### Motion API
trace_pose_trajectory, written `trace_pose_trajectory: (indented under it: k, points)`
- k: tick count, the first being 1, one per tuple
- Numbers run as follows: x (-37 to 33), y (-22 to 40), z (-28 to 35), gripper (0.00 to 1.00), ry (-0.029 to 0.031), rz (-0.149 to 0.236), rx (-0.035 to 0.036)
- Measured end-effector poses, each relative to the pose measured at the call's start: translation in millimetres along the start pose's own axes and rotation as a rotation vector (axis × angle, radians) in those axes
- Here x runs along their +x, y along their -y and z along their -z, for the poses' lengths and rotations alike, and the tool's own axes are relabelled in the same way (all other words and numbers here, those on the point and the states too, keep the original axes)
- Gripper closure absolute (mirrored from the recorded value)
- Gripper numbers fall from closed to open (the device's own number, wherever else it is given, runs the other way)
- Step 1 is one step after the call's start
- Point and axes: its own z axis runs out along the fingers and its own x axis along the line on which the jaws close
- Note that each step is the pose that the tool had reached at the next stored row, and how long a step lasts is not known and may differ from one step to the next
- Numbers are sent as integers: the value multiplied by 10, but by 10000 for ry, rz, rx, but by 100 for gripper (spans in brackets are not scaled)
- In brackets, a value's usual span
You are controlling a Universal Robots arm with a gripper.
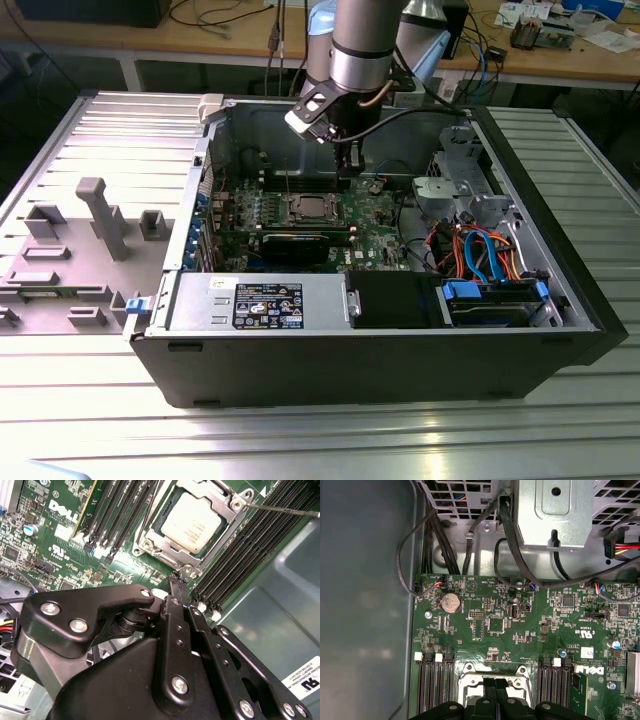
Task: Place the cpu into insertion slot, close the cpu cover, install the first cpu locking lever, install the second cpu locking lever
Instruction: 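Close the cpu cover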
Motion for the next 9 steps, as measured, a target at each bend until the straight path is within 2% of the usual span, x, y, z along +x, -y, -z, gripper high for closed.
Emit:
trace_pose_trajectory:
  k: [9]
  points:
    - [-13,49,-5,89,3,2,2]
